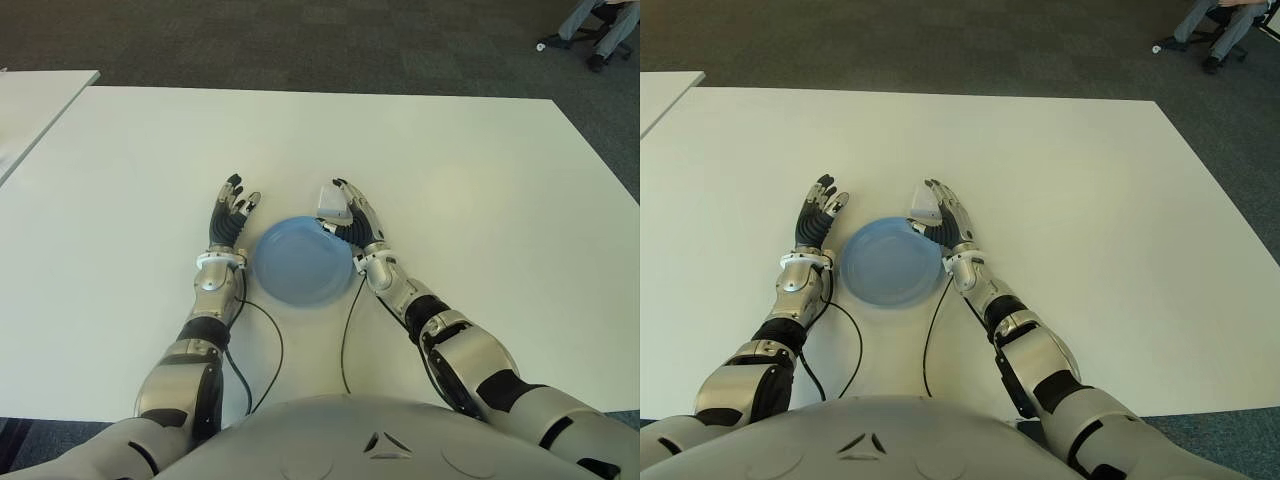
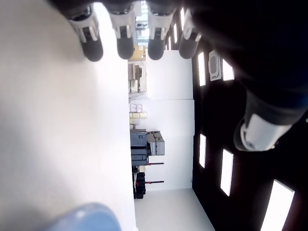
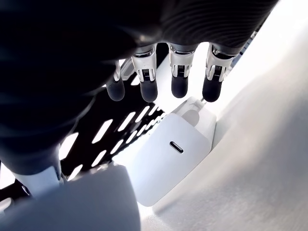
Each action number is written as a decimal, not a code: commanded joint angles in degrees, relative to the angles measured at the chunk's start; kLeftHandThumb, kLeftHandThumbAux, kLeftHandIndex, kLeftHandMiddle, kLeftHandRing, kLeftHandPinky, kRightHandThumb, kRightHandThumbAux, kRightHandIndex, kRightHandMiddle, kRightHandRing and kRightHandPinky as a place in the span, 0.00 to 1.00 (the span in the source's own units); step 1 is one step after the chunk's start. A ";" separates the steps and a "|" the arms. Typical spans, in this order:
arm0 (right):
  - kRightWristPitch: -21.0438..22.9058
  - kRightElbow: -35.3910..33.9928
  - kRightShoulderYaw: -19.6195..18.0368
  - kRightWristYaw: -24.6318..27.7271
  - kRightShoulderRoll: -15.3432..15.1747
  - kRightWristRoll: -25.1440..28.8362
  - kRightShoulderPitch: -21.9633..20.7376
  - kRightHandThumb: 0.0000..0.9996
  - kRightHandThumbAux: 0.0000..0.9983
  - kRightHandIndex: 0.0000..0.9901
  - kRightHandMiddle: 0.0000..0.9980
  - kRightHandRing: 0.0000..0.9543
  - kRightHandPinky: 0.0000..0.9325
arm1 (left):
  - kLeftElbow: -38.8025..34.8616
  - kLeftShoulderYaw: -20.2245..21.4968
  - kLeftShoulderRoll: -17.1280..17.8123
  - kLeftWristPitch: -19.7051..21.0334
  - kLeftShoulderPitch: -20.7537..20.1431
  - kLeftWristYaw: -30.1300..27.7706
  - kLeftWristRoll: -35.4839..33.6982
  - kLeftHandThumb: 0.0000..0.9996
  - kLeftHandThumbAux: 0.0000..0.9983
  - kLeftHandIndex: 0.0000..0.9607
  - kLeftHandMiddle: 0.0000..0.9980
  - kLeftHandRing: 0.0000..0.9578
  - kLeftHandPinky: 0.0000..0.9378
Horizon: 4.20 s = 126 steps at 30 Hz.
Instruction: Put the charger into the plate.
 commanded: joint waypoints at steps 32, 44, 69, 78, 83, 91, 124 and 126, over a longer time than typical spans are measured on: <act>10.73 -13.75 1.18 18.92 -18.82 -3.62 -14.80 0.00 0.64 0.00 0.12 0.10 0.07 | 4.45 -0.91 -1.15 3.46 1.50 0.45 0.87 0.00 0.53 0.00 0.05 0.03 0.03; 7.62 -15.34 2.01 31.15 -23.57 -3.88 -21.14 0.00 0.64 0.01 0.18 0.20 0.21 | 4.34 -0.66 -1.28 3.74 1.39 -0.07 0.75 0.00 0.53 0.01 0.06 0.04 0.03; 8.62 -20.27 -0.36 48.92 -26.68 0.04 -20.32 0.00 0.60 0.00 0.05 0.07 0.10 | 4.61 -0.74 -1.26 3.49 1.25 -1.04 0.64 0.00 0.51 0.01 0.07 0.05 0.02; 4.25 -15.85 3.21 43.05 -28.22 -5.58 -20.79 0.00 0.65 0.00 0.08 0.12 0.16 | 4.85 -0.63 -1.31 3.21 1.23 -1.21 0.58 0.00 0.51 0.01 0.08 0.06 0.06; -0.97 -11.50 6.72 35.76 -29.11 -10.60 -22.26 0.00 0.70 0.00 0.07 0.09 0.09 | 5.02 -0.63 -1.37 3.27 1.17 -1.12 0.60 0.00 0.51 0.02 0.09 0.07 0.06; -5.97 -5.51 11.59 25.83 -29.51 -16.91 -24.45 0.03 0.85 0.01 0.04 0.02 0.01 | 4.85 -0.76 -1.41 3.50 1.22 -1.24 0.69 0.00 0.51 0.02 0.09 0.07 0.06; -1.65 4.73 24.74 6.29 -21.75 -28.35 -25.85 0.12 0.93 0.00 0.01 0.00 0.00 | 4.67 -1.16 -1.84 3.26 1.00 -0.83 1.00 0.00 0.51 0.04 0.10 0.07 0.05; -1.22 5.06 25.54 5.71 -20.99 -28.93 -25.96 0.14 0.92 0.00 0.01 0.00 0.00 | 4.59 -1.22 -1.83 3.26 1.01 -0.79 1.07 0.00 0.51 0.04 0.10 0.07 0.05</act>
